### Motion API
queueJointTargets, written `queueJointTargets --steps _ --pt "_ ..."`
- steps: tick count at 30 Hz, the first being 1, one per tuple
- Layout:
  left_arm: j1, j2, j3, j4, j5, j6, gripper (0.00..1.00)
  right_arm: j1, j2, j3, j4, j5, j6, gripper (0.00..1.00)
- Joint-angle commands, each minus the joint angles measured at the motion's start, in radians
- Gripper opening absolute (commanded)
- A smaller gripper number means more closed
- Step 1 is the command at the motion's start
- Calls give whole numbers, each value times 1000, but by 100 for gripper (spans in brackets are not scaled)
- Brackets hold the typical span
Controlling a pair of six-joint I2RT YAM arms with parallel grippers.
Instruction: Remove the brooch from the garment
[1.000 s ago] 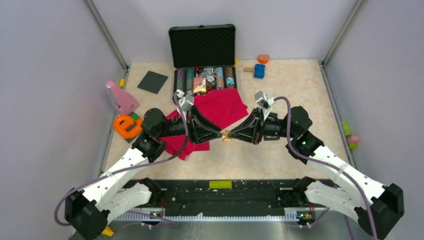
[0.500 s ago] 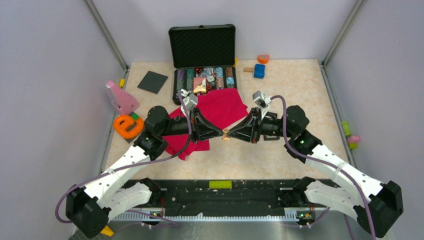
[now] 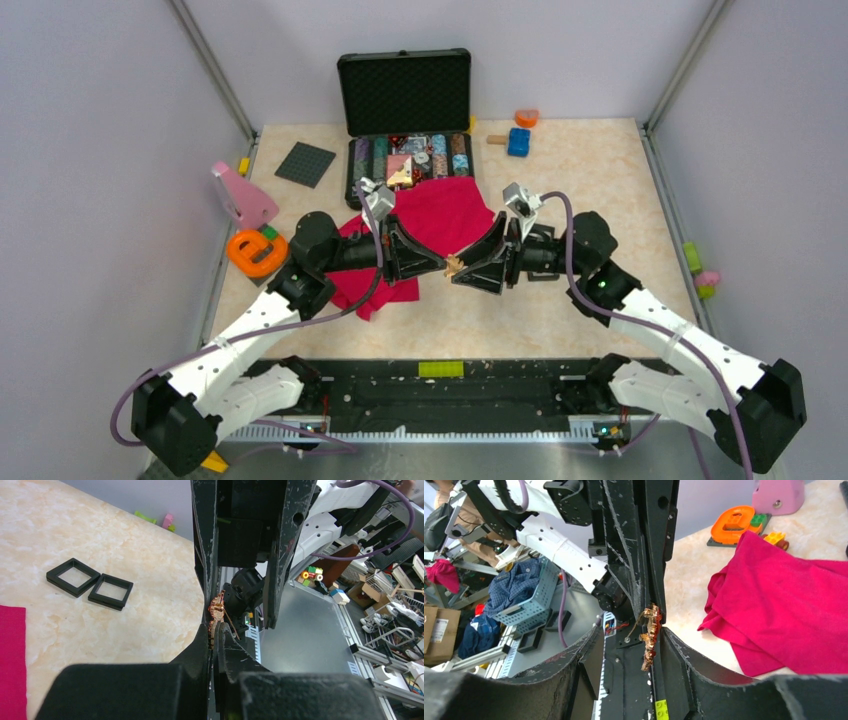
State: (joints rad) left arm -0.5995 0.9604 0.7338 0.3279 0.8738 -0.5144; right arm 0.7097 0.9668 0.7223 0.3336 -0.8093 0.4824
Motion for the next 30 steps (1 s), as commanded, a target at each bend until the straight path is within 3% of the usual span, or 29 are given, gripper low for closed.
queueJointTargets --steps 1,3,9,16,30 --pt "-3 -5 11 71 -5 -22 0 31 24 67 -3 42 -23 44" --pt "-2 -8 10 72 -5 -24 0 33 29 70 -2 47 -23 36" --pt "-3 -14 7 69 -4 -25 0 34 24 68 15 55 -7 35" --pt "-3 -14 9 69 -2 -24 0 34 -1 65 20 70 6 49" --pt "-3 -19 9 59 7 -18 0 34 1 71 37 111 52 48"
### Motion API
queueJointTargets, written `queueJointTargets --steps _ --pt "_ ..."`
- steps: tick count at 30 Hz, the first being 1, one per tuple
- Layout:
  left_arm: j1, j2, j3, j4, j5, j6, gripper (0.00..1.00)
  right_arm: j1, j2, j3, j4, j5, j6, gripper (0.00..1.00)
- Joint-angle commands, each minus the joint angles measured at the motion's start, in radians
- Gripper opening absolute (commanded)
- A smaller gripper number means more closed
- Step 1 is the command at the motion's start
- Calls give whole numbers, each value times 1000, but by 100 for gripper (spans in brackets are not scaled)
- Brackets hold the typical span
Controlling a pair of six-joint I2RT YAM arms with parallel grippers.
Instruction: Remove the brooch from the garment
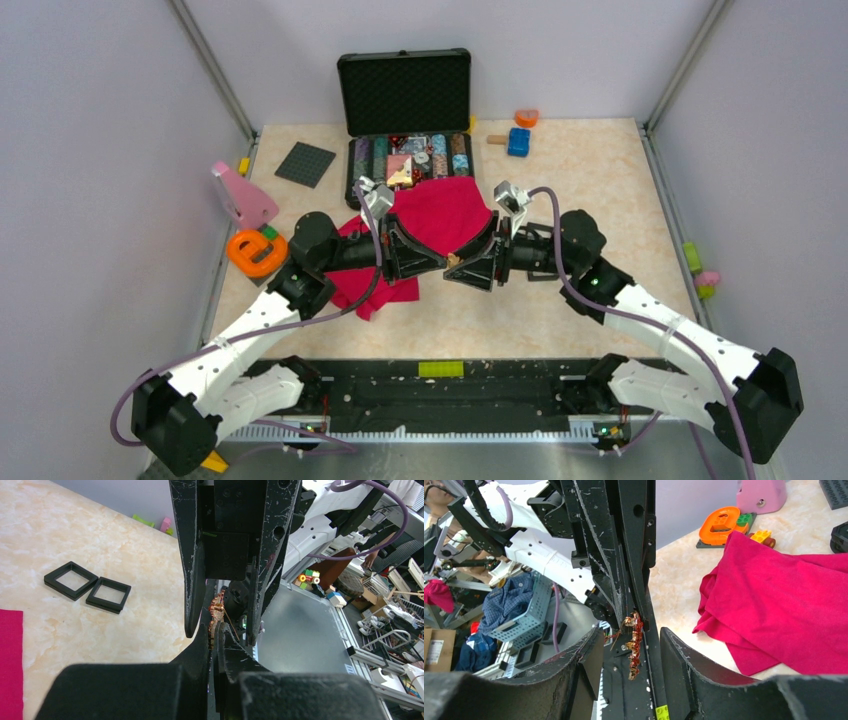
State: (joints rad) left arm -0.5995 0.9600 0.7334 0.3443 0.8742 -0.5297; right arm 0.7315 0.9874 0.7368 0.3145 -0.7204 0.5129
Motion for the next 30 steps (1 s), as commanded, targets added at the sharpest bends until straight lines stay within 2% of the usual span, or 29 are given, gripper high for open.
queueJointTargets --steps 1,4,8,13,21,22,26,28,30 --pt "-3 -21 9 42 5 -1 0 12 -19 55 58 22 26 49" --pt "-2 -25 11 42 2 -1 0 12 -23 54 54 32 28 48" --pt "-3 -32 12 41 1 0 0 11 -33 55 36 46 16 40" --pt "-3 -38 13 35 -5 4 0 12 -46 58 2 50 -8 40" --pt "-3 -27 11 74 3 -37 0 11 -43 44 9 24 -17 33" --pt "-3 -25 9 89 5 -51 0 12 -40 44 15 21 -15 31" --pt "-3 -21 -10 180 12 -117 0 12 -33 42 27 24 -9 13" --pt "-2 -21 -15 195 12 -129 0 11 -34 41 33 27 -5 9" --pt "-2 -25 -17 189 4 -130 10 11 -38 42 29 33 -3 4"
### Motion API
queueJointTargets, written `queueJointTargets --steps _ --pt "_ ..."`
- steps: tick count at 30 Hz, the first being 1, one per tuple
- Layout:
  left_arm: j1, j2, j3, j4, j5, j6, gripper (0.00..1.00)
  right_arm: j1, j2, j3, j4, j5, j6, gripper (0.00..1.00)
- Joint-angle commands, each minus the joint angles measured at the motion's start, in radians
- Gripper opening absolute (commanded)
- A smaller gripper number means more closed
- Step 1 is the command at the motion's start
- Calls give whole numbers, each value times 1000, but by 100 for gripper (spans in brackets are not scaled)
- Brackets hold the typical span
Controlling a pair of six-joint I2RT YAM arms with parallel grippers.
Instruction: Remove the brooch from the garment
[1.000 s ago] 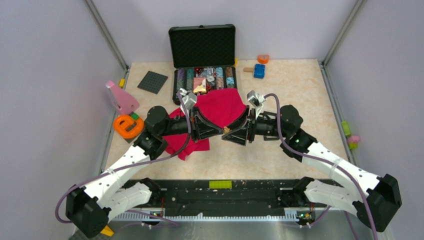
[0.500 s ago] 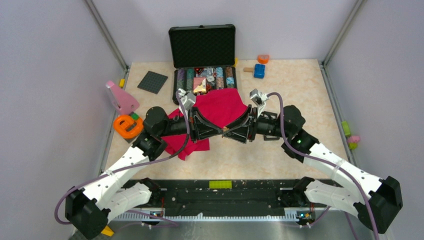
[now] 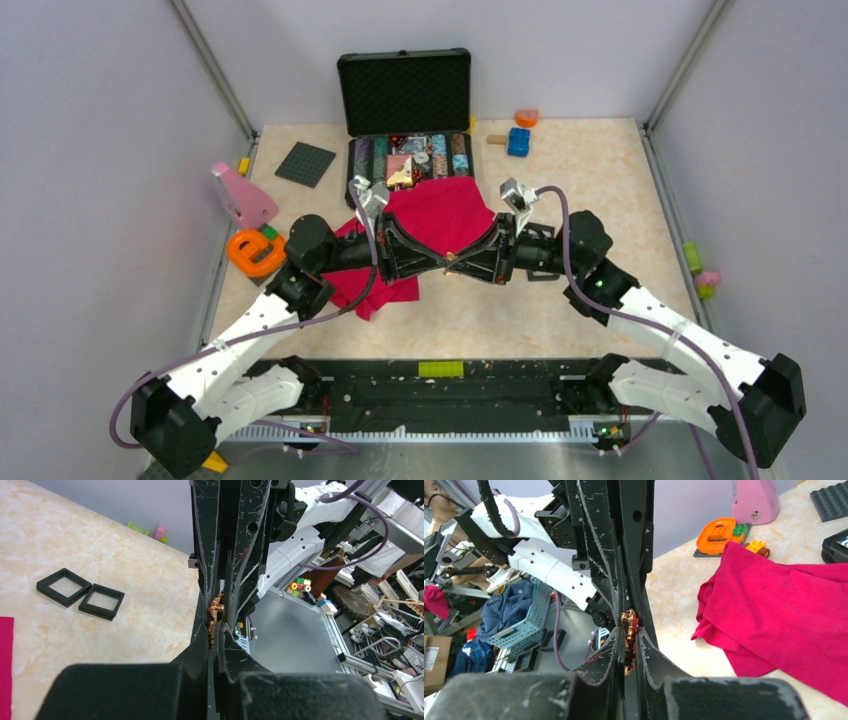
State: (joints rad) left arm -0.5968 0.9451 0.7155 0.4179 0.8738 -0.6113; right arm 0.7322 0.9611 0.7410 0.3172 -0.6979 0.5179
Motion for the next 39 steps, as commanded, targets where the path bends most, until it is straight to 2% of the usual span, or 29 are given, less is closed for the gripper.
queueJointTargets --steps 1,3,6,11,18,24,30,33,39 --pt "-6 -13 0 111 6 -47 16 11 -13 40 18 16 -9 2" --pt "-5 -24 -6 106 10 -42 30 10 -20 43 5 27 -10 0" --pt "-6 -47 -23 93 -14 -36 43 10 -29 46 -8 39 -12 0" --pt "-4 -71 -19 7 -43 7 43 10 -30 58 -32 43 -12 0" --pt "-4 -91 -36 43 -44 -5 28 10 -16 72 -47 17 -3 0" --pt "-3 -78 -21 -21 -55 33 37 10 -7 77 -41 -2 6 0" --pt "-2 -69 -2 -88 -79 78 36 10 5 82 -36 -23 13 0" --pt "-1 -84 21 -189 -148 127 44 10 5 91 -49 -29 14 0" --pt "7 -103 26 -189 -140 102 53 10 -2 87 -56 -32 10 0"
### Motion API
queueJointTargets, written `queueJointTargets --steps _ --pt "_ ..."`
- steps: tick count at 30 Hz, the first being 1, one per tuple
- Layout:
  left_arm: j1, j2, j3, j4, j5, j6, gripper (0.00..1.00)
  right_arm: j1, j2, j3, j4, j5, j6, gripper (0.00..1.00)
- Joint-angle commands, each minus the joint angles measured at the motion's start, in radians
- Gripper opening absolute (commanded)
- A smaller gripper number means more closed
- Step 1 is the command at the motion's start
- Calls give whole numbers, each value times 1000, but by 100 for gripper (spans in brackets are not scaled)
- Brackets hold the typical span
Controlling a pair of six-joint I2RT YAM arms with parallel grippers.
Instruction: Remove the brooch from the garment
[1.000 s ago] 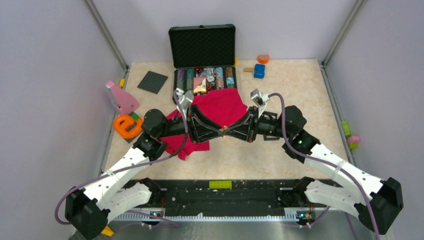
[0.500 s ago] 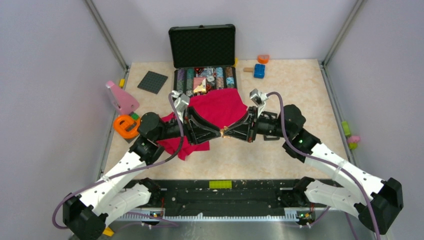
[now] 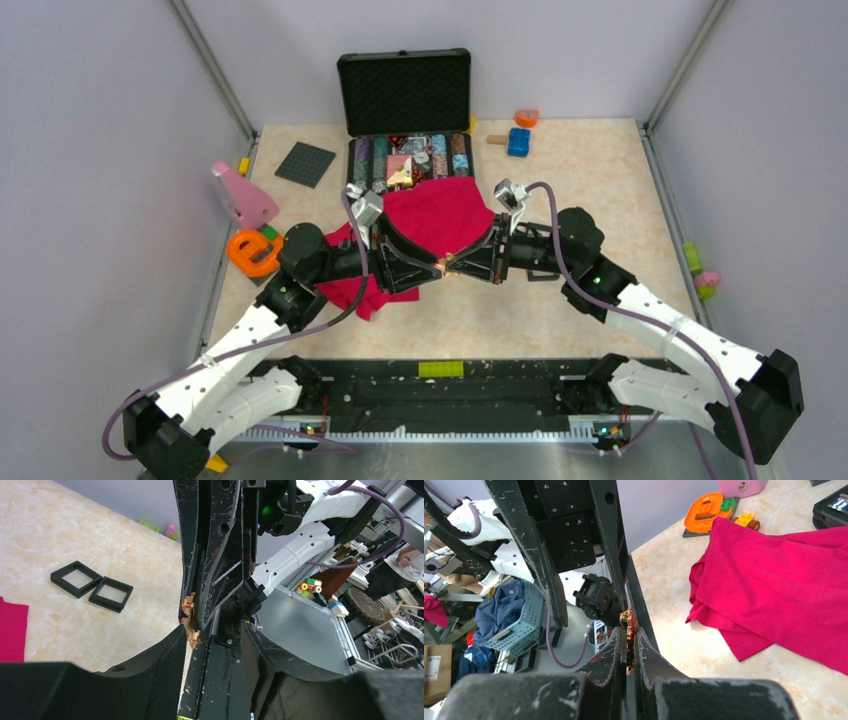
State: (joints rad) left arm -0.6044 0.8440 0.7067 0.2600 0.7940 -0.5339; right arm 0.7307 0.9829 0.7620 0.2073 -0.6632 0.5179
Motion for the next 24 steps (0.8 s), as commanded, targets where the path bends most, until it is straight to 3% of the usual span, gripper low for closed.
queueJointTargets --steps 1,7,13,20,24 --pt "15 2 38 -37 -60 23 53 12 -24 66 53 -67 13 0" --pt "41 -12 37 -49 -93 -8 59 12 -33 75 78 -52 90 0" --pt "45 -68 -6 56 -88 -69 61 -14 -15 107 86 36 418 0" --pt "69 -85 28 -40 -132 -98 64 -39 -26 101 19 71 606 0" --pt "90 -42 99 -119 -133 -173 67 -60 2 47 82 43 794 0"
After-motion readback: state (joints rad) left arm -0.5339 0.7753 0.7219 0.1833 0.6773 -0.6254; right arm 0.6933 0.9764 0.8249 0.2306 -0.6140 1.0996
